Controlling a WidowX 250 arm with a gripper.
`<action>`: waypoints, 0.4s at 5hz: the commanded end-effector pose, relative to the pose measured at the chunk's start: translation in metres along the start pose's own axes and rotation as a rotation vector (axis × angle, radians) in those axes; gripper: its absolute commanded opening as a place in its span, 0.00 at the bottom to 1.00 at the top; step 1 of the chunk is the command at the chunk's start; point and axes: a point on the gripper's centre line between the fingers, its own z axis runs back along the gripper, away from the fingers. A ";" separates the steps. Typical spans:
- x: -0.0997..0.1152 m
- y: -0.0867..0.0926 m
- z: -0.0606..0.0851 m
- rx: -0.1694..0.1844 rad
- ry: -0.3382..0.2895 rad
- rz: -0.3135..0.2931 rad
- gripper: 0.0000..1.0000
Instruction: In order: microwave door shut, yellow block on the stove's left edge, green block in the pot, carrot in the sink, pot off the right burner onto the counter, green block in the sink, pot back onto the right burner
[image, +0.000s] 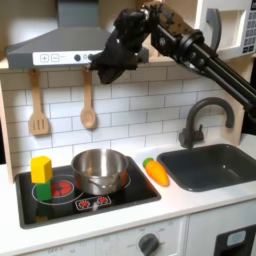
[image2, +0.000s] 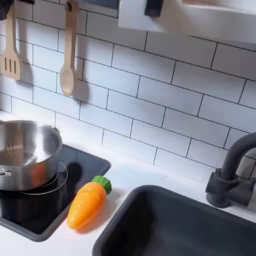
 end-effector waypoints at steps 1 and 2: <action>0.014 0.005 0.003 -0.002 -0.044 -0.010 0.00; 0.019 0.004 0.001 -0.002 -0.061 -0.013 0.00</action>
